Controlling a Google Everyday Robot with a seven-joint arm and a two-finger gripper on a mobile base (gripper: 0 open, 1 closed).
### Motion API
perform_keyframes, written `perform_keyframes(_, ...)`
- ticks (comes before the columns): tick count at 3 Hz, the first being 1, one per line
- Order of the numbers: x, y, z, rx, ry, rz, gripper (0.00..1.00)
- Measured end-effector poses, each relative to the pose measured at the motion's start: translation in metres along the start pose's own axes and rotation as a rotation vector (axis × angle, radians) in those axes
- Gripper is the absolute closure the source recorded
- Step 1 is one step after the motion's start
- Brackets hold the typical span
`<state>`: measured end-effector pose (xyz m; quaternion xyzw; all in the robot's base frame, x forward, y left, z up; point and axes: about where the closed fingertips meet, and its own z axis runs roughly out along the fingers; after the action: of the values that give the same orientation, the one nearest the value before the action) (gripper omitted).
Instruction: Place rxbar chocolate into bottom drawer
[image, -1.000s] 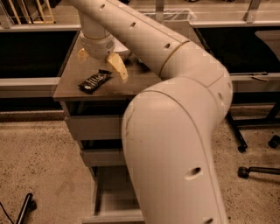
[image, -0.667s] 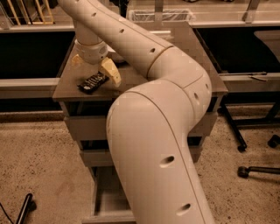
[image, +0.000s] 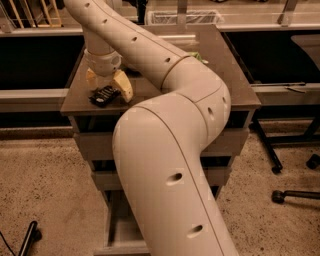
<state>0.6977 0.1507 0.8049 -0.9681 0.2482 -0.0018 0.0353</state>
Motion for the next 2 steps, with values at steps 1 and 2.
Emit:
perform_keyframes(1, 0.0021, 0.0019, -0.0014, -0.002, 0.002, 0.006, 0.39)
perform_keyframes(2, 0.0037, 0.0033, -0.0030, -0.004, 0.004, 0.010, 0.39)
